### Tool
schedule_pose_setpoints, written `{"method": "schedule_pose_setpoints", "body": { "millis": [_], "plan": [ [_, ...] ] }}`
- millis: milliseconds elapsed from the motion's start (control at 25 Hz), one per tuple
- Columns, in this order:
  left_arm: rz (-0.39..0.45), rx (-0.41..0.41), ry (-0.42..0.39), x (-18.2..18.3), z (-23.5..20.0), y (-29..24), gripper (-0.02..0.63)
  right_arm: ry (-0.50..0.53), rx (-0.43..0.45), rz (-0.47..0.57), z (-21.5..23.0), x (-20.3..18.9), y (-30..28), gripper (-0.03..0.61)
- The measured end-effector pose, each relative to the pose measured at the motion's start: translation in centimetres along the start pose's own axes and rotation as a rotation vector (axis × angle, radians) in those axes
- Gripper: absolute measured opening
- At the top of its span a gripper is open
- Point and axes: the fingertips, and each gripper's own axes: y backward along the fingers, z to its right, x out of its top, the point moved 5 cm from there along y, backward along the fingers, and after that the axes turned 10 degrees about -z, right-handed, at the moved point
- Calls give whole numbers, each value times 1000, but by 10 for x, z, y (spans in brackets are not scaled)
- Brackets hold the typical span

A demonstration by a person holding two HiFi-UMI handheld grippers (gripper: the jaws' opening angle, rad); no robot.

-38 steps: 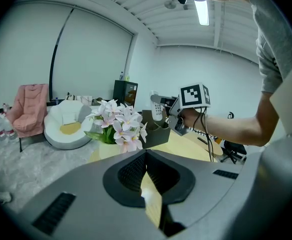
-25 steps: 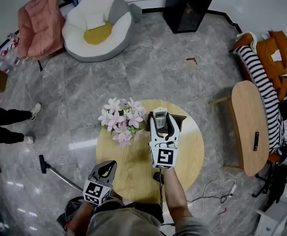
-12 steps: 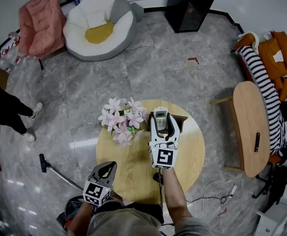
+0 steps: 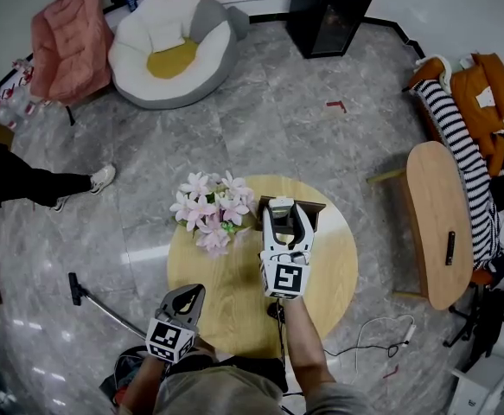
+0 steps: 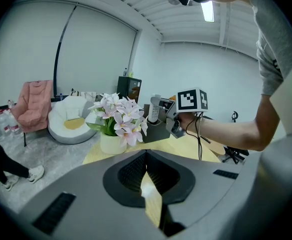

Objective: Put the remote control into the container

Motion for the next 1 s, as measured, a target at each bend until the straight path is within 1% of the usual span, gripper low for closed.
{"method": "schedule_pose_setpoints", "body": {
  "millis": [360, 1000],
  "plan": [
    [-6, 9, 2, -5, 0, 4, 7, -8, -12, -30, 2, -12, 1, 218],
    [-29, 17, 8, -15, 2, 0, 8, -24, -30, -98, 4, -47, -3, 219]
  ]
}}
